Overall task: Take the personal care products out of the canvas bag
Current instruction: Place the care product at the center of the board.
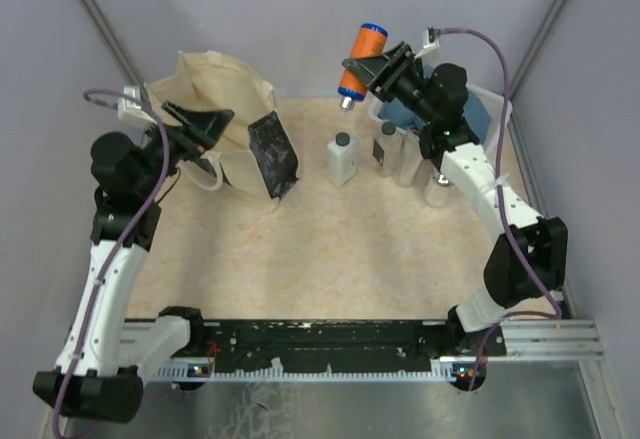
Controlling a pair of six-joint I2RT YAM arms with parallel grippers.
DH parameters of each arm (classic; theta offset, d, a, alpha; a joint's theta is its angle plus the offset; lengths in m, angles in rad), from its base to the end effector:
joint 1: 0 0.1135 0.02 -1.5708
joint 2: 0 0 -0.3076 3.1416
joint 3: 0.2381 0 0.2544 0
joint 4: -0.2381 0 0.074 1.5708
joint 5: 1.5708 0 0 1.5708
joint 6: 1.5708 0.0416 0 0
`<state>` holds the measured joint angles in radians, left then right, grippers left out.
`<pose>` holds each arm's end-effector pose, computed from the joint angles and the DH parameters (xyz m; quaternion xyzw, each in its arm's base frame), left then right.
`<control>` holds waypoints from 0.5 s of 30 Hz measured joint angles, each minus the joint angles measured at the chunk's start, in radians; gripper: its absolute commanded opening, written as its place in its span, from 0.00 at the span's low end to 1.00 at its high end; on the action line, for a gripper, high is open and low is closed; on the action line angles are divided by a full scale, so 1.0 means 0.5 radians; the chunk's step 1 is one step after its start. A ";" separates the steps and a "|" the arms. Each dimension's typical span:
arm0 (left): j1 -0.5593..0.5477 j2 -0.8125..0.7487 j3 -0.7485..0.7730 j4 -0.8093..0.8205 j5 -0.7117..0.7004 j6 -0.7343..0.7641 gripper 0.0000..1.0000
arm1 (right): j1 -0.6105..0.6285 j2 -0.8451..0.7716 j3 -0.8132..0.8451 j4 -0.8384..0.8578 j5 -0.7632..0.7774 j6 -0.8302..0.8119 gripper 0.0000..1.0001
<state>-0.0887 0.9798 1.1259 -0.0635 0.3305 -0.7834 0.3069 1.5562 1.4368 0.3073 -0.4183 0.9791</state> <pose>0.1955 -0.0309 0.4736 -0.1136 0.6694 -0.4075 0.6107 0.3554 0.1304 0.4721 0.0547 0.6416 0.5578 0.5237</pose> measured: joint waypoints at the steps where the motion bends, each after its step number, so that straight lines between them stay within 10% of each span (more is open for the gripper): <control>1: -0.040 -0.079 -0.073 0.026 0.000 -0.010 1.00 | -0.003 -0.015 -0.065 0.090 -0.028 0.088 0.00; 15: -0.452 -0.194 -0.356 0.298 0.344 0.047 0.88 | 0.164 -0.339 -0.518 0.720 -0.280 0.572 0.00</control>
<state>-0.3149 0.8829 0.9478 0.0856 0.5026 -0.7601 0.3889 1.3869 1.1778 0.6674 -0.5583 1.2652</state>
